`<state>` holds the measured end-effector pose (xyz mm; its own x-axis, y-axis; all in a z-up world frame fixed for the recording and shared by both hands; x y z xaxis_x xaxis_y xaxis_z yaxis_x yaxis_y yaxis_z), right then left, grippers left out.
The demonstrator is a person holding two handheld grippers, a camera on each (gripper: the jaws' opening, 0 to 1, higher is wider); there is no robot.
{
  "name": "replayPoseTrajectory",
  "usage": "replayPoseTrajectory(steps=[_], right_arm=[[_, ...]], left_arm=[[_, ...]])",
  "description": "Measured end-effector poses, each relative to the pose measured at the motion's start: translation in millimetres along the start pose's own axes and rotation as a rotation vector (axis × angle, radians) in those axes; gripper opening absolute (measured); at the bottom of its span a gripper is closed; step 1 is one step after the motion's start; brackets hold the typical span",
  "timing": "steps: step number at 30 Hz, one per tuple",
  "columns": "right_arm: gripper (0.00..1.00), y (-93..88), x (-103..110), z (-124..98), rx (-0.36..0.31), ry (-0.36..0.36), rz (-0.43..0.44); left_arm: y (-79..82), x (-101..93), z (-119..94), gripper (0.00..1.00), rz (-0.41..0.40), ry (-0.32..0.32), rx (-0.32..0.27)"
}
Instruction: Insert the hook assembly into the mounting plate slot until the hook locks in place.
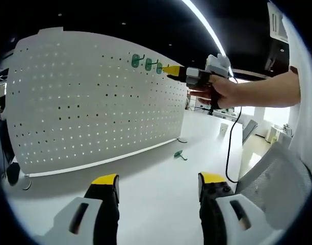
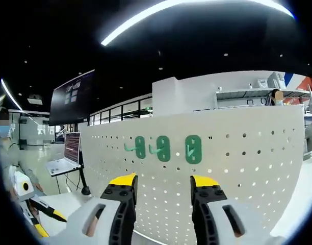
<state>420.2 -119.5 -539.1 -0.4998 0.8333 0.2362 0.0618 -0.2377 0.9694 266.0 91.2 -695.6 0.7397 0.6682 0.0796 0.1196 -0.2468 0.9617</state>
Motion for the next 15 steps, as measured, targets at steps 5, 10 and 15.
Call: replayPoseTrajectory(steps=[5, 10, 15], right_arm=[[0.42, -9.9, 6.6, -9.6, 0.025, 0.029, -0.036], [0.46, -24.7, 11.9, -22.3, 0.069, 0.049, -0.072], [0.47, -42.9, 15.7, -39.7, 0.121, 0.066, -0.099]], left_arm=[[-0.5, 1.4, 0.1, 0.65, -0.005, 0.004, -0.001], [0.1, 3.1, -0.7, 0.65, -0.01, 0.01, -0.005], [0.4, 3.3, -0.9, 0.65, -0.01, 0.012, -0.005]])
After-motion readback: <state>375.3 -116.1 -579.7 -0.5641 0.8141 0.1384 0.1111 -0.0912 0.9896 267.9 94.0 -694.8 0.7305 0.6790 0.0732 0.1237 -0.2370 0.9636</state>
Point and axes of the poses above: the point that each gripper's makers call its tool centre point, and the gripper's own axes: z roughly forward along the fingers, x roughly to its left, y roughly out of its top, the point moved 3 cm from there along -z, roughly backward along the fingers, and after that the axes turned 13 degrees about z, right-handed, at the moved point
